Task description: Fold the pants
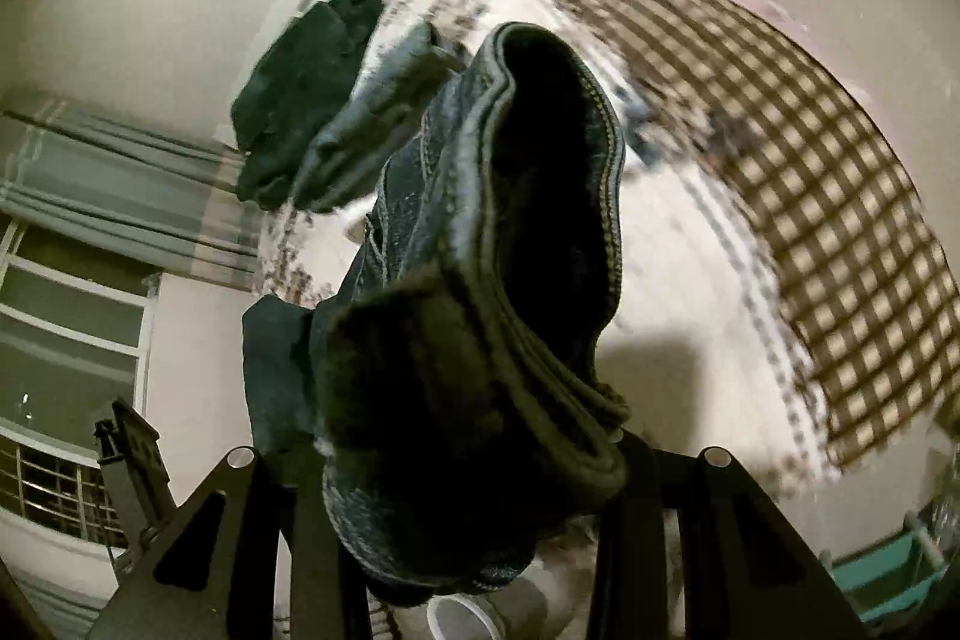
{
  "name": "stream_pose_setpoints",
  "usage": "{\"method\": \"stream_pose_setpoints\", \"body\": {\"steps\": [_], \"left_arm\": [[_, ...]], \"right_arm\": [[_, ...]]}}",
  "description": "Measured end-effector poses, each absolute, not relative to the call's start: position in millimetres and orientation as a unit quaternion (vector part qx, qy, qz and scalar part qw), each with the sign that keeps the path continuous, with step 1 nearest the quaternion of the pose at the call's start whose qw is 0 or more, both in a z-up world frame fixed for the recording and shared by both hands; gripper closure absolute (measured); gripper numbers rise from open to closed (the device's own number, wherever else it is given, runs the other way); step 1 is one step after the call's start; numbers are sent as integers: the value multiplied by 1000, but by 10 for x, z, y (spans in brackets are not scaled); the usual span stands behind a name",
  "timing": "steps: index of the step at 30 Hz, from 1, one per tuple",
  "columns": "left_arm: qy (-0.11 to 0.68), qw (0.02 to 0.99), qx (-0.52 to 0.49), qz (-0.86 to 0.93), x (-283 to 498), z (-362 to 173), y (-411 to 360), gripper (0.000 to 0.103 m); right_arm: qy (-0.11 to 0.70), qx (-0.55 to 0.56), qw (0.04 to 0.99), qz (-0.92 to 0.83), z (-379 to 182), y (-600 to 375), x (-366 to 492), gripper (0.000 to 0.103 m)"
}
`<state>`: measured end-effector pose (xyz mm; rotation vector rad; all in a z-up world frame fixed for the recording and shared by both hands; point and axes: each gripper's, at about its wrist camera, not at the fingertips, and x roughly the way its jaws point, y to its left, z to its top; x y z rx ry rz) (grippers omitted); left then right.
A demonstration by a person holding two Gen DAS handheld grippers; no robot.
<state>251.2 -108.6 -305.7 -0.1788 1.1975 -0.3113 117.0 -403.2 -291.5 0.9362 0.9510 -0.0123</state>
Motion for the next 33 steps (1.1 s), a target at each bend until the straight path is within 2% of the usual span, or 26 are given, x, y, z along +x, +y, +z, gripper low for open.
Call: {"method": "stream_pose_setpoints", "body": {"steps": [10, 16, 26, 33], "left_arm": [[526, 828, -94, -169, 4054, -2487, -977, 80], [523, 829, -103, -169, 5087, -2532, -936, 80], [544, 821, -95, -148, 6441, -3215, -924, 80], [550, 817, -104, -142, 6785, -3530, -880, 79]], "right_arm": [[407, 430, 806, -2, -2200, -3895, 2821, 64], [385, 437, 813, 3, -2125, -3850, 3981, 64], [393, 465, 793, 14, -3009, -3900, 5806, 64], [404, 473, 783, 15, -3641, -4010, 6347, 65]]}}
